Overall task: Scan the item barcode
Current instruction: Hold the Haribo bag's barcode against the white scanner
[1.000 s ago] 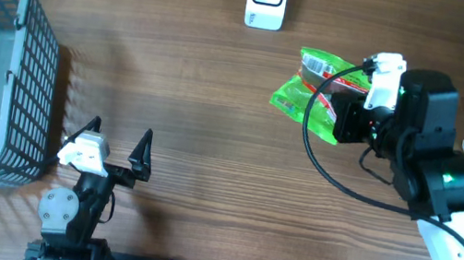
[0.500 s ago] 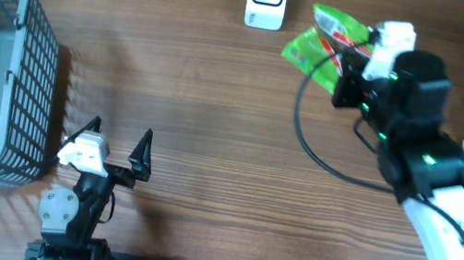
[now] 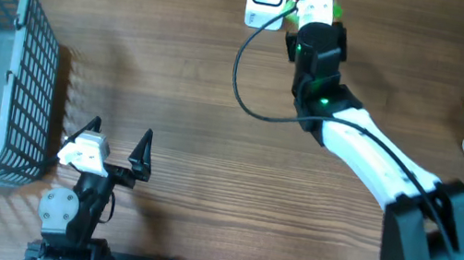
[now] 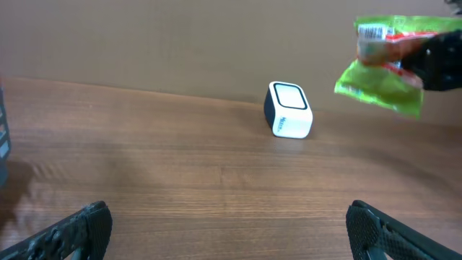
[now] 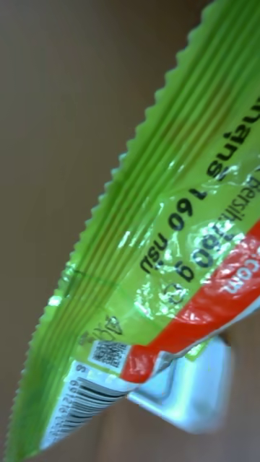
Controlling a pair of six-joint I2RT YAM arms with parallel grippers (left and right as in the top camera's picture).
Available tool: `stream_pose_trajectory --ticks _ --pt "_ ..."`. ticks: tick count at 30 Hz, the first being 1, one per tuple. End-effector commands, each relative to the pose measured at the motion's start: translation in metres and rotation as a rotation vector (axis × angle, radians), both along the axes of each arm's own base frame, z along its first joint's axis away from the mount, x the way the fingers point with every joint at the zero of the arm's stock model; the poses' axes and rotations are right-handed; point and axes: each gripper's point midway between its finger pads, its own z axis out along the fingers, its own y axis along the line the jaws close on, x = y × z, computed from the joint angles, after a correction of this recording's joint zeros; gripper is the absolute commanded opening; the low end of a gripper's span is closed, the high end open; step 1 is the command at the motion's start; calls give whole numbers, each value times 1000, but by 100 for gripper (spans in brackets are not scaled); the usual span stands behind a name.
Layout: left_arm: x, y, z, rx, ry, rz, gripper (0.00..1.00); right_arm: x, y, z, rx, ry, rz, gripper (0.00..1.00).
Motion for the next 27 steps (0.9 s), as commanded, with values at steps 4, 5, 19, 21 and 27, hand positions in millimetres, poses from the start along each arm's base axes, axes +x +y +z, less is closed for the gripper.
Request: stream_pose_trajectory --ticks 4,5,19,21,27 --pt "1 2 -4 1 7 11 100 20 -14 -1 -250 -99 -113 4" --pt "1 2 -4 1 7 11 100 22 -14 -3 -259 -114 -126 5" --pt "1 2 -4 1 7 11 100 59 -5 -19 -305 -186 -210 4" --pt "1 2 -4 1 7 11 100 66 -2 -21 -306 -192 -213 5" --pt "1 2 -4 1 7 11 100 85 14 -35 -418 -167 -215 5"
